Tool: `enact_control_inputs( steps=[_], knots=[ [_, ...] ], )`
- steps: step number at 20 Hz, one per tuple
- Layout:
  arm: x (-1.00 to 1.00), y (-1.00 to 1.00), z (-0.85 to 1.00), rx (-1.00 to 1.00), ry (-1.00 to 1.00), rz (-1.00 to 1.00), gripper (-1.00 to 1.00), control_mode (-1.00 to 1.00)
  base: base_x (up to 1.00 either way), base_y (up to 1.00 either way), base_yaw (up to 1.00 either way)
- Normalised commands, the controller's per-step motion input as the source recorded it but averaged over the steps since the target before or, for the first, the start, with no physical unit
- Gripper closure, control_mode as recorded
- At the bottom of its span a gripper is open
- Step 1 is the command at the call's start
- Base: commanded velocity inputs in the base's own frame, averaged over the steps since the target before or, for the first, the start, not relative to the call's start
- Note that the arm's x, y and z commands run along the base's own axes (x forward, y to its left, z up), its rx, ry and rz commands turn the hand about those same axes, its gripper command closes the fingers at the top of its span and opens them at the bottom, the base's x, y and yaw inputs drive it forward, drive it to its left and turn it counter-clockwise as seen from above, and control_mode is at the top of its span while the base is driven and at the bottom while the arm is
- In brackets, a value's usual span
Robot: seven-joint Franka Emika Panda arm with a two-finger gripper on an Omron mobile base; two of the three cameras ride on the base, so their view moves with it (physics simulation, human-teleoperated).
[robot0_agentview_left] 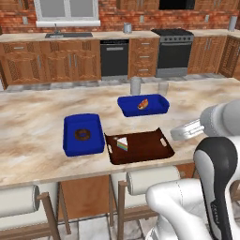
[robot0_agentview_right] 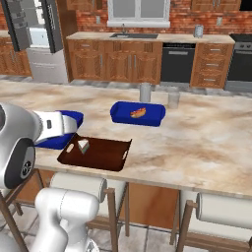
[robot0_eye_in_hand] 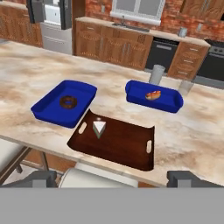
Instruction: Take the cakes from the fridge and place them on the empty tray on the dining counter.
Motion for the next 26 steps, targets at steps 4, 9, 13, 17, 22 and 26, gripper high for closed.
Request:
enact_control_inputs(
  steps=[4, 9, 13, 17, 22, 26],
  knots=[
    [0.00, 0.00, 0.00, 0.00, 0.00, 0.00, -1.00, -1.00, 0.00, 0.00, 0.00],
    [0.00, 0.00, 0.00, 0.00, 0.00, 0.00, -1.00, 1.00, -0.18, 0.00, 0.00],
    [0.00, 0.00, 0.00, 0.00, 0.00, 0.00, -1.00, 1.00, -0.97, 0.00, 0.00],
    [0.00, 0.00, 0.00, 0.00, 0.00, 0.00, -1.00, 1.00, -1.00, 0.00, 0.00],
    [0.00, 0.00, 0.00, 0.00, 0.00, 0.00, -1.00, 1.00, -0.76, 0.52, 0.00],
    [0.00, 0.00, 0.00, 0.00, 0.00, 0.00, -1.00, 1.00, -0.05, 1.00, 0.00]
  ],
)
